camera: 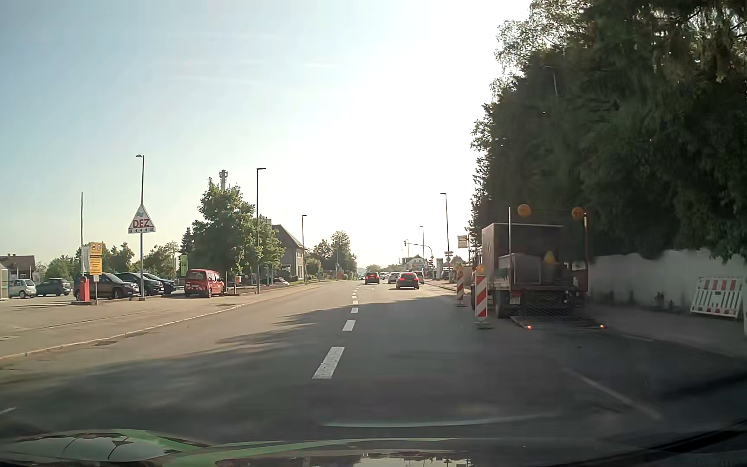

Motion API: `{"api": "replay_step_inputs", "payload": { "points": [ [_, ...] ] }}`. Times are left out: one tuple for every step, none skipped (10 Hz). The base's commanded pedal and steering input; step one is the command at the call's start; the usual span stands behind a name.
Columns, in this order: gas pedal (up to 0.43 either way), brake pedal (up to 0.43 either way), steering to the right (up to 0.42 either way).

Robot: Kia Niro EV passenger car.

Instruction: Follow the waypoints while adhering to traffic rules and regulations

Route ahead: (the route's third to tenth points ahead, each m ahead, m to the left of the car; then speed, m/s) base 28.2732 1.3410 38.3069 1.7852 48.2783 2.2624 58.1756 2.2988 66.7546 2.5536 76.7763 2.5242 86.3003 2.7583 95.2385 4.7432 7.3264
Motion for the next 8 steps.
{"api": "replay_step_inputs", "payload": {
  "points": [
    [0.118, 0.000, -0.012],
    [0.118, 0.000, -0.012],
    [0.118, 0.000, -0.012],
    [0.118, 0.000, -0.012],
    [0.118, 0.000, -0.012],
    [0.118, 0.000, -0.012],
    [0.118, 0.000, -0.012],
    [0.118, 0.000, -0.011]
  ]
}}
